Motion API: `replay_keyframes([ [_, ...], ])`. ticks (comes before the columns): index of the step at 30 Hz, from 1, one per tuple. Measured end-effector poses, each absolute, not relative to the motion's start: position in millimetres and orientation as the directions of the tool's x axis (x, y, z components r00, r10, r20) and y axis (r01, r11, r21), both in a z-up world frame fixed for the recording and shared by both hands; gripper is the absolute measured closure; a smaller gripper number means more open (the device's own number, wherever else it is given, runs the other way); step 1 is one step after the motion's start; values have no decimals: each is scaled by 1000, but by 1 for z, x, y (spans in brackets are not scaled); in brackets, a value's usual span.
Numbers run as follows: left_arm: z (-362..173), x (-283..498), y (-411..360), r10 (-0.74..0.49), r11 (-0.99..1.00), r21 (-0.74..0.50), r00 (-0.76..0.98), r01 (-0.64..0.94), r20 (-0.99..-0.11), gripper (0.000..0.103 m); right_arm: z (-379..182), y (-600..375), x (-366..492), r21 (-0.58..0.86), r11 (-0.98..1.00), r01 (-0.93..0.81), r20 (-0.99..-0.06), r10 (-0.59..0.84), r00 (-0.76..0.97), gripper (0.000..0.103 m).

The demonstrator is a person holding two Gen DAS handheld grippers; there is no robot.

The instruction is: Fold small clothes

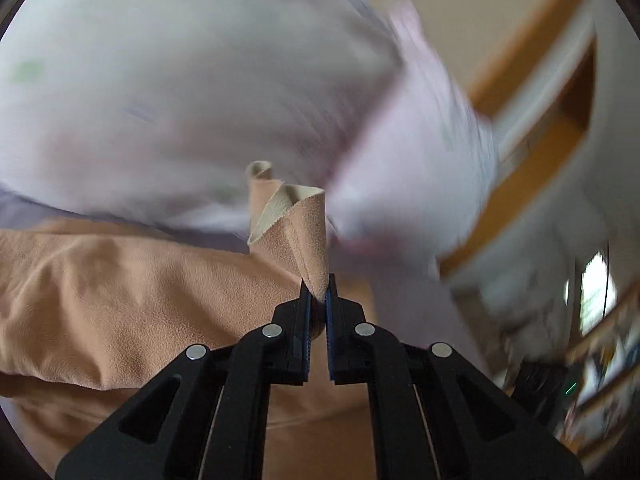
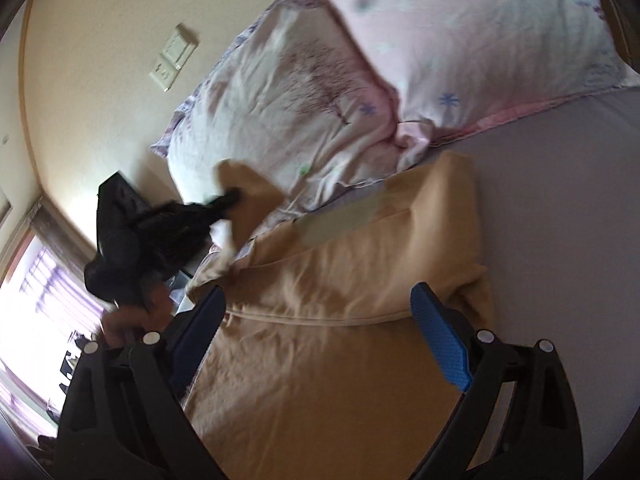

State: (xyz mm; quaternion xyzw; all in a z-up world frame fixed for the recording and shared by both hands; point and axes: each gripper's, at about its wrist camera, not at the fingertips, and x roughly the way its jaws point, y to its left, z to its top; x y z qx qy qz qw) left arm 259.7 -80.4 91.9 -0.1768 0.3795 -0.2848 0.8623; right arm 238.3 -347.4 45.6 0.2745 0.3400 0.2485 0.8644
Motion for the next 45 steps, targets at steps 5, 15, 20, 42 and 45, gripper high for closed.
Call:
replay_keyframes([
  [5,40,241,-169,-569,791,-374,358,484,-740,98,33,-378,257,717,679,-155,-465,632,620,10],
  [15,73,158,-48,-447,877,-211,577,431,-684,16,8,-351,305,608,792,-48,-668,544,507,45],
  [20,53,125,29,-340,936,-205,585,286,-737,16,-4,-343,307,519,854,-41,-727,466,504,97],
  [42,-14,-55,137,-669,742,-593,414,314,-618,16,-26,-388,18,666,660,-347,-591,751,295,15],
  [45,-33,-51,137,-660,747,-605,408,274,-630,16,-62,-392,25,674,694,-253,-640,720,268,15],
])
